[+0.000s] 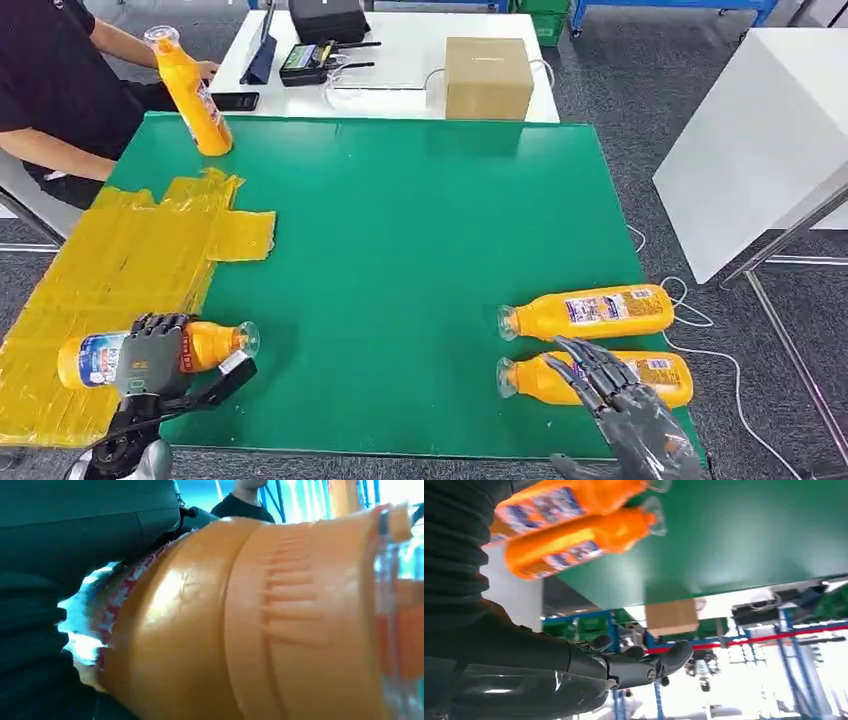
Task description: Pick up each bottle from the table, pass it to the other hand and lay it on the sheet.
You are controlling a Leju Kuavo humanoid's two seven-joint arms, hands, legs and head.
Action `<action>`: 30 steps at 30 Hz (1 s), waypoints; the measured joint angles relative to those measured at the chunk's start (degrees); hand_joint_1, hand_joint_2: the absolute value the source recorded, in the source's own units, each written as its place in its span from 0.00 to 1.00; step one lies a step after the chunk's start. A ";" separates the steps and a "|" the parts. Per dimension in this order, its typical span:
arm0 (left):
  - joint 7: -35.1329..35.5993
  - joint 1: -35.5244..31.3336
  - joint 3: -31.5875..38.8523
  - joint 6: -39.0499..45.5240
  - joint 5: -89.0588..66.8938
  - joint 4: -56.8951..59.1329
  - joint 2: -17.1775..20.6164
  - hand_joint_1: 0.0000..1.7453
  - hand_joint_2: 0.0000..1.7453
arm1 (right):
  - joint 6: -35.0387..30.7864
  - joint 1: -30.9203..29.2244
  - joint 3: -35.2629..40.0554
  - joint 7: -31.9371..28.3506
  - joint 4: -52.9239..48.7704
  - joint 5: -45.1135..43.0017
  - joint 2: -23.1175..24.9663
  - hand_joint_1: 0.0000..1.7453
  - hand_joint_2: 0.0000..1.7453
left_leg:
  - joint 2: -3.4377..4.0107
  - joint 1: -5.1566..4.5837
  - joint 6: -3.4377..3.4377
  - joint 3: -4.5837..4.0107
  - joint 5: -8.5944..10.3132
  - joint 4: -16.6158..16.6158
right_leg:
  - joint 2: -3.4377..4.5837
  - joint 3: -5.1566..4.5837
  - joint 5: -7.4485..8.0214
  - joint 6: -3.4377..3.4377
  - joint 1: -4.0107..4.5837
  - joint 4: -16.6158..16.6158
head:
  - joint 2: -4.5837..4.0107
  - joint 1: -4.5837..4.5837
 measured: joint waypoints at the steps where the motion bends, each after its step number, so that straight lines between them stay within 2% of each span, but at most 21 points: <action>1: -0.07 -0.54 -0.04 -0.02 0.13 0.74 0.13 0.00 0.00 | -0.41 0.70 0.00 0.82 -0.17 -0.18 -1.06 0.00 1.00 | 0.02 0.00 -0.02 0.21 -0.05 -0.01 | 0.01 0.18 -0.17 -0.12 0.00 0.00 | 0.00 0.02; 7: -2.65 -1.67 0.00 -1.27 4.31 2.68 0.46 0.00 0.00 | -0.50 2.61 0.00 4.02 -0.68 -1.60 -4.98 0.00 1.00 | 0.06 0.01 -0.01 0.56 -0.03 -0.02 | 0.01 0.33 -0.20 -0.07 0.00 0.00 | 0.00 0.02; 12: -9.35 0.36 -0.39 -4.21 13.58 -1.39 0.59 0.00 0.00 | 0.18 3.25 -1.05 6.20 -0.13 -1.24 -5.48 0.00 1.00 | 0.09 0.01 0.08 0.59 0.24 0.01 | 0.03 0.39 -0.04 -0.05 -0.07 0.02 | 0.00 -0.02; 15: -12.79 4.39 -1.44 -6.82 20.73 -8.56 0.09 0.00 0.00 | 1.34 3.60 -2.58 6.40 1.03 -1.25 -4.52 0.00 1.00 | 0.13 -0.02 0.11 0.51 0.21 0.05 | 0.04 0.29 -0.07 0.00 -0.10 0.01 | 0.00 0.02; 19: -13.64 7.53 -2.73 -7.96 23.01 -14.36 -0.79 0.00 0.00 | 1.77 3.59 -4.22 6.44 2.19 -1.27 -3.38 0.00 1.00 | 0.11 -0.07 0.14 0.30 0.09 0.06 | 0.04 0.13 -0.09 0.02 -0.15 0.00 | 0.00 0.02; 24: -17.92 10.00 -3.23 -10.42 32.73 -21.35 -2.05 0.00 0.00 | 5.55 3.62 -7.99 5.90 4.19 -0.65 0.02 0.00 1.00 | 0.12 -0.08 0.13 0.20 0.04 0.06 | 0.07 -0.01 -0.14 0.05 -0.11 0.00 | 0.00 0.02; 30: -18.14 11.46 -3.82 -11.52 34.84 -26.98 -2.93 0.00 0.00 | 6.78 3.71 -12.00 4.94 6.17 -0.81 3.15 0.00 1.00 | 0.13 -0.07 0.11 0.18 0.03 0.05 | 0.07 -0.03 -0.16 0.06 -0.10 0.00 | 0.00 0.02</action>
